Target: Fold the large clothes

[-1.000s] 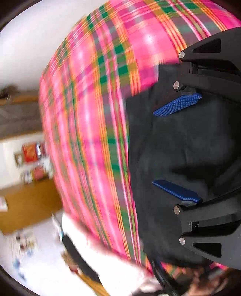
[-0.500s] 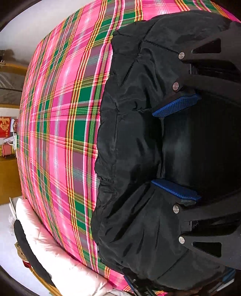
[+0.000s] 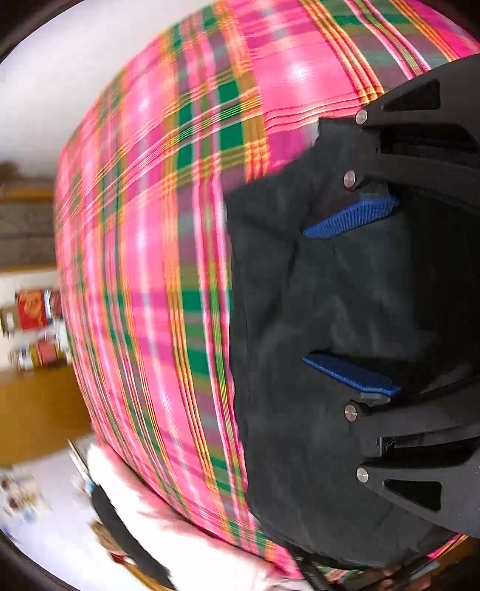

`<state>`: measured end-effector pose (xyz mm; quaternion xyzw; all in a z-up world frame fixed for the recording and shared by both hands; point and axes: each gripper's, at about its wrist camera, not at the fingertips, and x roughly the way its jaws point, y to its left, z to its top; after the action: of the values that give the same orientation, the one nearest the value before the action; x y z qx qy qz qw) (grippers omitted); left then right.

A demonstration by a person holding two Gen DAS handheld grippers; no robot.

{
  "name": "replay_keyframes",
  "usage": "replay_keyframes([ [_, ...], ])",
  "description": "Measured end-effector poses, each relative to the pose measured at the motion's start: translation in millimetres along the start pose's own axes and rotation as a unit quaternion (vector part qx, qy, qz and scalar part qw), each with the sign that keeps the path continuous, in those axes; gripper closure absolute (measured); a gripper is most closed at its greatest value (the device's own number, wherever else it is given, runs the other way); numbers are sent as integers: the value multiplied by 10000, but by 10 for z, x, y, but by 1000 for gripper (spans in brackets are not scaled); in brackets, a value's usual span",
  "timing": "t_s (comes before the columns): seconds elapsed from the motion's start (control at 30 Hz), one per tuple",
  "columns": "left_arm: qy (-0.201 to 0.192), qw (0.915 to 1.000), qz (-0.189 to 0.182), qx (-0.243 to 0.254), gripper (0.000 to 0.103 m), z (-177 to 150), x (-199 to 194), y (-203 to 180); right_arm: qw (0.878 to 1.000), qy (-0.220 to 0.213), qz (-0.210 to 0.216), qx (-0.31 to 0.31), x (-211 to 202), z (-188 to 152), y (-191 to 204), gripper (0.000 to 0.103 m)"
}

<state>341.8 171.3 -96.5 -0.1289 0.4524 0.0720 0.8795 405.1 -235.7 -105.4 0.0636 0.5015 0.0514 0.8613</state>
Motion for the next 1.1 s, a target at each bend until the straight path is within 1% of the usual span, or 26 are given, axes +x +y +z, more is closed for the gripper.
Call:
replay_keyframes([
  [0.03,11,10000,-30,-43,43,-4,27,8,10000,16,-70,14,54,-26,-57,46],
  [0.1,19,9999,-63,-81,43,-13,69,8,9999,-22,59,151,145,-71,-141,46],
  [0.17,-5,10000,-32,-55,42,-26,93,-7,9998,-74,39,172,201,-72,-132,46],
  [0.23,-32,10000,-34,-50,42,-40,113,-8,9998,-118,19,177,224,-86,-127,46],
  [0.37,-63,9999,-96,-88,41,-54,150,13,9994,-218,136,235,251,-132,-178,46],
  [0.53,-134,9998,-115,-64,41,-58,149,7,9994,-286,82,198,216,-120,-158,46],
  [0.6,-132,9998,-127,-64,41,-48,122,15,9995,-273,29,153,152,-112,-142,46],
  [0.67,-158,9999,-4,26,41,-35,43,-10,9995,-312,-90,63,-26,-108,-106,46],
  [0.73,-328,9991,160,207,42,-22,-108,-76,9990,-439,-110,-4,-219,-127,-88,46],
  [0.8,-546,9977,186,344,42,-25,-278,-138,9982,-600,-67,-66,-457,-193,-85,46],
  [0.9,-738,9968,31,297,42,-66,-520,-180,9965,-829,16,-53,-829,-398,-88,46],
  [0.97,-768,9968,-129,203,42,-127,-637,-204,9961,-884,62,-40,-954,-535,-84,46],
  [1.03,-717,9968,-267,217,42,-206,-690,-270,9969,-785,34,-83,-956,-697,-91,46],
  [1.1,-629,9965,-336,446,42,-294,-674,-383,9985,-529,-73,-108,-810,-811,-132,46],
])
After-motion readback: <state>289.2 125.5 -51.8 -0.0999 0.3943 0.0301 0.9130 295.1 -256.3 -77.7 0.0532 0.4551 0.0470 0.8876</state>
